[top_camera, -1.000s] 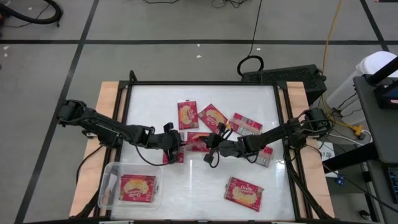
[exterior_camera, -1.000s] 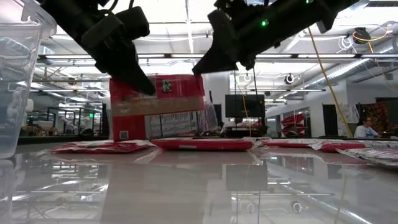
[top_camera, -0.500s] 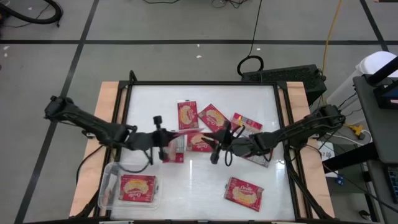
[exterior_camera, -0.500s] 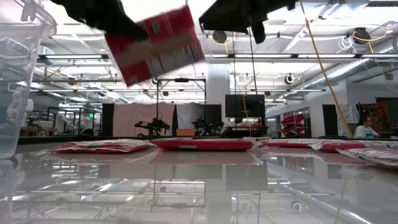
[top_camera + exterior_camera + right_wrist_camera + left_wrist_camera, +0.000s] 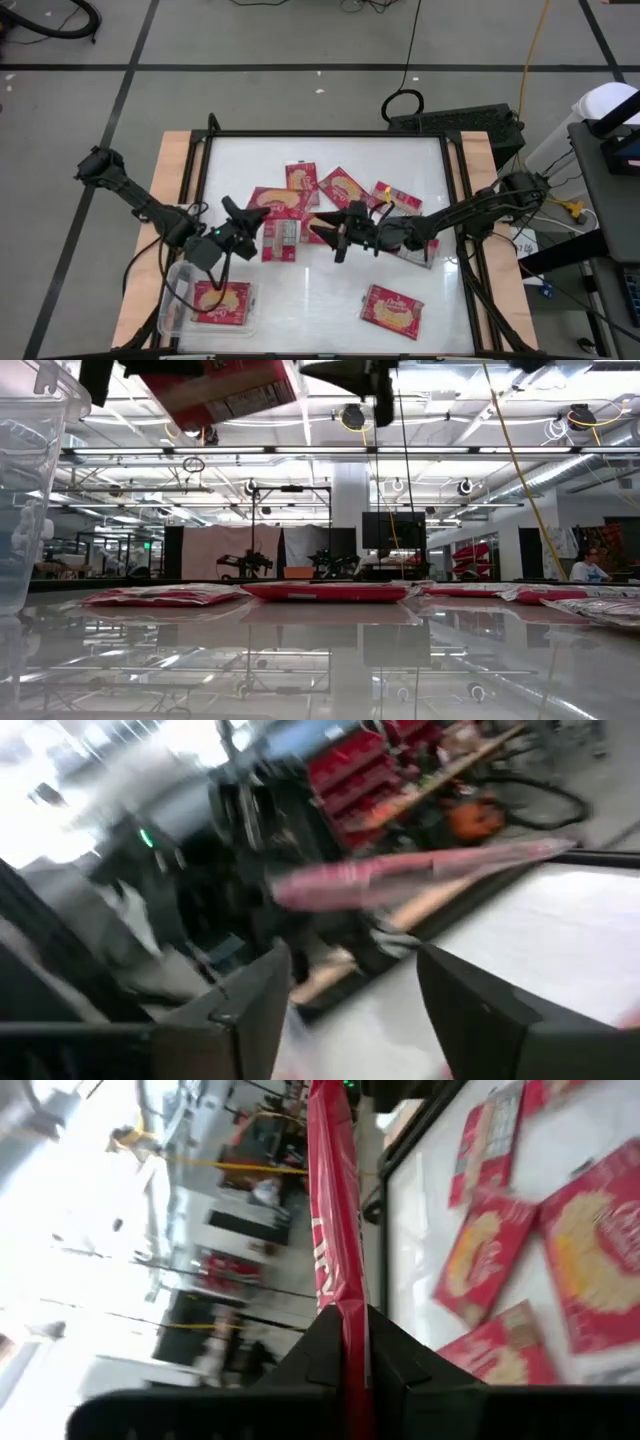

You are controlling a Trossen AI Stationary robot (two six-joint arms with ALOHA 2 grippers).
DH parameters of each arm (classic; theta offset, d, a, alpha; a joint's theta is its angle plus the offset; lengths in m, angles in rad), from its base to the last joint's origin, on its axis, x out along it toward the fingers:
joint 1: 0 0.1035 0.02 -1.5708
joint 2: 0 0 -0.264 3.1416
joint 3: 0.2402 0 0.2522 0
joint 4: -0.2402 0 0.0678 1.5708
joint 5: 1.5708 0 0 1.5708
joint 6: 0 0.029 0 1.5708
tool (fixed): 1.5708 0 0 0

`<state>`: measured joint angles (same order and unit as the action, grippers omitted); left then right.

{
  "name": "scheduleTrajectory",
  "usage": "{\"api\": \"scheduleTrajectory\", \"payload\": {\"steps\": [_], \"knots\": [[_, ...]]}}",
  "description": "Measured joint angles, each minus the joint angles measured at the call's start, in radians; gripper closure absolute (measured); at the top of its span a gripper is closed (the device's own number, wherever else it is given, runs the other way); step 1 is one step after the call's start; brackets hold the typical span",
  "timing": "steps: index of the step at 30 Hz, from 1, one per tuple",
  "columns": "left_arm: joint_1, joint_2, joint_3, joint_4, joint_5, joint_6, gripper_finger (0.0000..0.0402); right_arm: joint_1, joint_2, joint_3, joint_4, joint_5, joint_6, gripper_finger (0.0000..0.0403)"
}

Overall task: Sort popcorn bags into baskets
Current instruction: Put the popcorn bag into the transparent bin

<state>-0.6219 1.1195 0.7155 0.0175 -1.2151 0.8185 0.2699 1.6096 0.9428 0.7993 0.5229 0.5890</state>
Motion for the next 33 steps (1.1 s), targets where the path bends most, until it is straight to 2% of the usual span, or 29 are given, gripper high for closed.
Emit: {"api": "scheduleTrajectory", "payload": {"steps": [4,8,12,16,23,27,33], "knots": [[-0.013,0.007,0.0,0.04,-0.052,0.139,0.0384,-0.029,0.038,0.0,0.144,-0.072,0.099,0.0166],[-0.015,0.006,0.001,0.047,-0.06,0.27,0.0384,-0.057,0.063,0.0,0.214,-0.094,0.186,0.0155],[-0.026,0.006,0.001,0.051,-0.113,0.346,0.0384,-0.082,0.073,0.0,0.199,-0.102,0.248,0.0154],[-0.043,0.007,0.001,0.067,-0.096,0.389,0.0384,-0.112,0.075,0.0,0.192,-0.112,0.304,0.0154],[-0.037,0.076,0.001,0.128,-0.103,0.472,0.0384,-0.182,0.074,-0.001,0.183,-0.251,0.366,0.0156],[-0.011,0.121,0.001,0.126,-0.101,0.479,0.0383,-0.195,0.074,-0.002,0.158,-0.257,0.364,0.0182],[0.006,0.132,0.001,0.152,-0.08,0.496,0.0382,-0.2,0.074,-0.002,0.081,-0.261,0.361,0.025]]}}
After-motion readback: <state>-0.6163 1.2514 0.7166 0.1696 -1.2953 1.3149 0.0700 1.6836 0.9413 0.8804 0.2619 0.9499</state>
